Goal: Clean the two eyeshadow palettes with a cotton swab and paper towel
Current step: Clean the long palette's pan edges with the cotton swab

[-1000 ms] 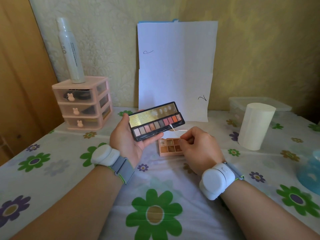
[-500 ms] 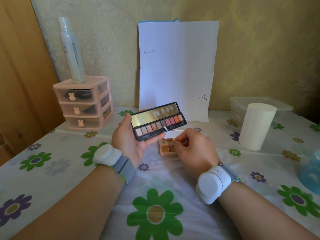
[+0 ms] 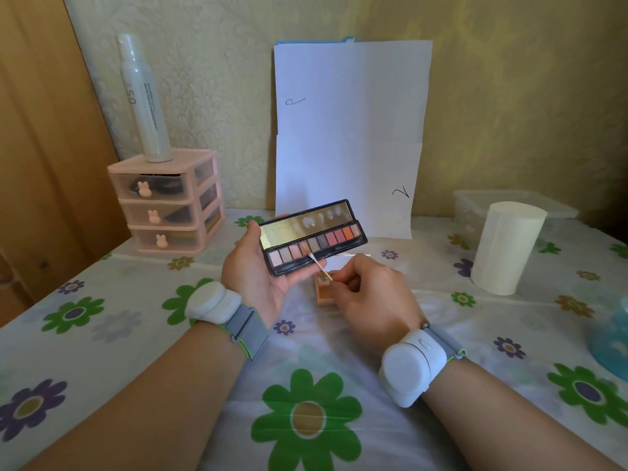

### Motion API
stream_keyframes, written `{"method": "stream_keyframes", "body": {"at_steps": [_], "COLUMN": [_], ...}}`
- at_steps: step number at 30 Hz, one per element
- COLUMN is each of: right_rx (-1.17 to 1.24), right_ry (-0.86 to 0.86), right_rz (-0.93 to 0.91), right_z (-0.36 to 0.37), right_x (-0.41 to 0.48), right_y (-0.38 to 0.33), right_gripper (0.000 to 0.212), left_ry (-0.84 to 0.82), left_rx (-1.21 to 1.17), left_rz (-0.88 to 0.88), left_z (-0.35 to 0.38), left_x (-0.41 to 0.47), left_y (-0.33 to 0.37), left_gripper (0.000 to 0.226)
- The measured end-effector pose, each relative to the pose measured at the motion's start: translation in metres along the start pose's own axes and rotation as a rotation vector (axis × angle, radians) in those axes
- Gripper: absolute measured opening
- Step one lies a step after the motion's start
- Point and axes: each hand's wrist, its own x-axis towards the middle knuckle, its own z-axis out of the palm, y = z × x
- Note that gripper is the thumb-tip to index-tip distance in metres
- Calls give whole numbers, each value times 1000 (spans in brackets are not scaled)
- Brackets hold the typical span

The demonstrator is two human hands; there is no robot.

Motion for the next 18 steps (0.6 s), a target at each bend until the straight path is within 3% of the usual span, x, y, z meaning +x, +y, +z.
{"method": "stream_keyframes", "body": {"at_steps": [18], "right_rx": [-21], "right_ry": [5], "right_rz": [-30], "right_z": [0], "right_x": [0], "right_y": [1], "right_gripper": [6], "left_ry": [-62], "left_rx": [22], "left_rz": [-2], "left_z": [-3], "left_x": [2], "left_y": [-1], "left_gripper": [45]}}
